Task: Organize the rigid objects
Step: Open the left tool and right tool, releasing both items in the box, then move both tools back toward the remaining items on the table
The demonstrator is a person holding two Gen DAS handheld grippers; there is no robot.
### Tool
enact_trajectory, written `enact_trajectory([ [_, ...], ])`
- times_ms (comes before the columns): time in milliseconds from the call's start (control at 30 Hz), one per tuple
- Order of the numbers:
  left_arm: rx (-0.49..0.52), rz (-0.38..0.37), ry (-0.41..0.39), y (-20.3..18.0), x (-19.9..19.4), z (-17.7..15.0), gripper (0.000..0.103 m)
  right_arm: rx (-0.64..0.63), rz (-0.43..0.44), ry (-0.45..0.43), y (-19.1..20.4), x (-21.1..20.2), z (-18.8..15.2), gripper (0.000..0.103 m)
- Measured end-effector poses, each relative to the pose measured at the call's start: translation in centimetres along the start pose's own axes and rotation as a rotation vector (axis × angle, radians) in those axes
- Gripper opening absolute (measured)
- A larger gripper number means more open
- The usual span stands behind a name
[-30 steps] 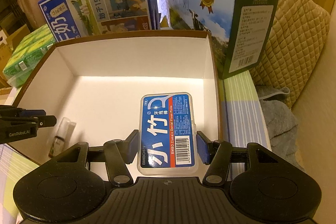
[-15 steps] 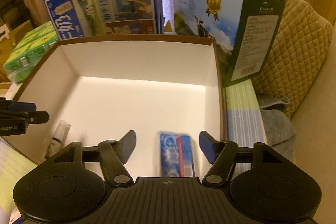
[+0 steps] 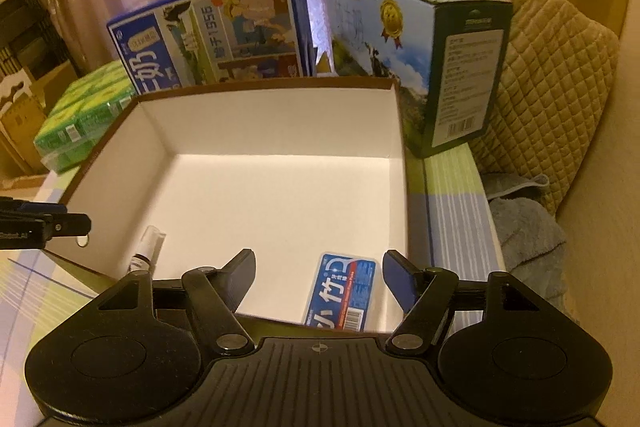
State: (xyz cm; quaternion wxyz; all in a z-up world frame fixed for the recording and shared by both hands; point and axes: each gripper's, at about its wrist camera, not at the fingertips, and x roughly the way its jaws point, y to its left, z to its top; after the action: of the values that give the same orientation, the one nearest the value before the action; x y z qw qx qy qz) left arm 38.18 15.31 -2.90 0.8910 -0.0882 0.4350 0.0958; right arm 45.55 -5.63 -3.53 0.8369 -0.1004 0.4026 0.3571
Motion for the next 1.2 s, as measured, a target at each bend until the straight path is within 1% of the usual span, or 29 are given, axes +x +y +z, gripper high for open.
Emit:
enact_trajectory([
  [233,-0.038,0.017,-0.017,0.9,-3.3,-1.6,0.048,0.000,0.030,-0.047,0.1,-3.2,-1.6,0.067],
  [333,-0.049,0.023,-0.018,1.1,-4.7,-2.7,0.048,0.015,0.051,-0.055,0.2,-4.3,-2.5,0.067],
  [533,-0.077,0.023,-0.023,1.1,-7.0,-4.9,0.048,0.017,0.063,-0.064,0.4,-6.4,-4.3,0.068],
  [767,-0.102,0.027,-0.017,0.8,-9.2,-7.7,0.048,-0.059,0.067,-0.090,1.8,-8.5,-6.7,0.070],
  [1000,-0.127,0.027,-0.007,0.2,-11.0,-10.5,0.049,-0.072,0.094,-0.072,3.1,-9.8,-8.9,0.070],
  [1200,-0.151,0.033,0.007,0.0,-12.2,-12.6,0.050,-0.101,0.131,-0.029,4.3,-10.2,-11.2,0.070],
])
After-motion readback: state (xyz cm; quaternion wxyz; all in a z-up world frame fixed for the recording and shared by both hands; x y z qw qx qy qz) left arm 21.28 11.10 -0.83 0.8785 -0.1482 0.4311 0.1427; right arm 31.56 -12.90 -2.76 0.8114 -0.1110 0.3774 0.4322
